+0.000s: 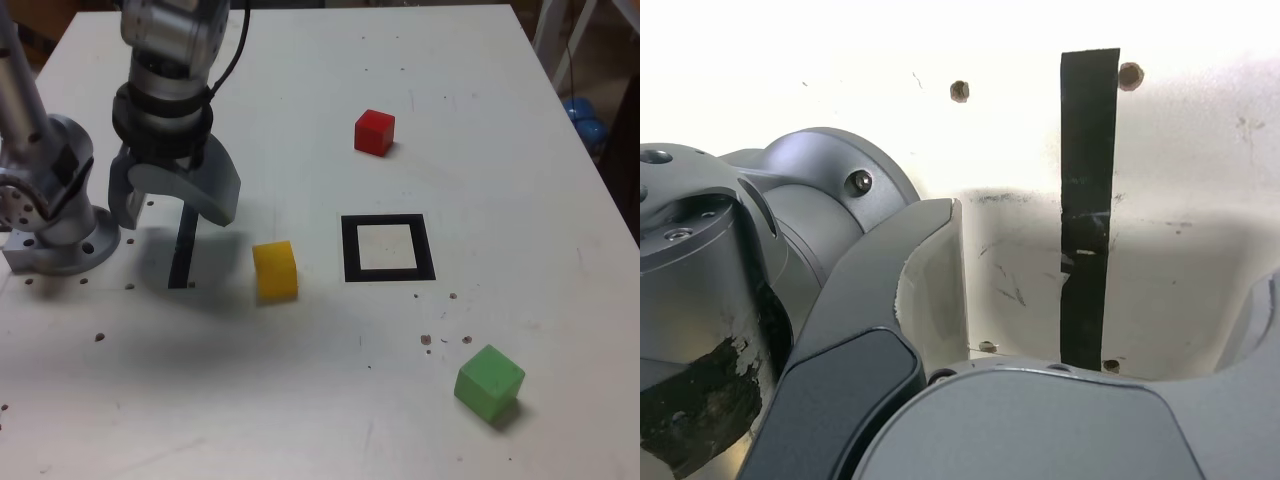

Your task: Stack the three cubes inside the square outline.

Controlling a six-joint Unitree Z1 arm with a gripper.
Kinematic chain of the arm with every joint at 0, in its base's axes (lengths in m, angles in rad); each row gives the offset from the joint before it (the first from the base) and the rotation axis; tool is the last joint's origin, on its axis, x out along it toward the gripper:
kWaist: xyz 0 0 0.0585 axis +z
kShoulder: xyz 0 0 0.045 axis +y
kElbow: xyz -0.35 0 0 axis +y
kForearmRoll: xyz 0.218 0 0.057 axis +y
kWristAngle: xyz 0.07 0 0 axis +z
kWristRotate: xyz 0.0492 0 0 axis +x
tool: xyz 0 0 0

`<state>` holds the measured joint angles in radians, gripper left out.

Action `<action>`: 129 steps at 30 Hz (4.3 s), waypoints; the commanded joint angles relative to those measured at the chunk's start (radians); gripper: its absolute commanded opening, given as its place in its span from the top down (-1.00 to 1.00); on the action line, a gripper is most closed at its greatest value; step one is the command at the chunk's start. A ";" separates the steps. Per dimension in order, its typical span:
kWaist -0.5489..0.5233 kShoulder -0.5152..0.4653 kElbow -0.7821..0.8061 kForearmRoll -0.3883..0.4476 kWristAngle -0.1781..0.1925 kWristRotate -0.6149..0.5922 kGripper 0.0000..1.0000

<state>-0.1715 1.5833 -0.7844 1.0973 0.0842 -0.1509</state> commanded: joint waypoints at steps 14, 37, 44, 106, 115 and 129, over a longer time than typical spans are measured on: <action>0.001 0.013 -0.014 0.003 -0.023 0.012 -0.98; 0.228 0.086 -0.183 0.019 0.030 0.317 -0.99; 0.339 0.131 -0.313 0.062 0.082 0.483 -0.98; 0.560 0.658 -0.968 0.138 0.163 0.913 0.26; 0.560 0.658 -0.963 0.136 0.163 0.913 0.34; 0.484 0.613 -0.918 0.137 0.113 0.712 0.34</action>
<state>0.3259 2.2108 -1.7088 1.2343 0.2022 0.5864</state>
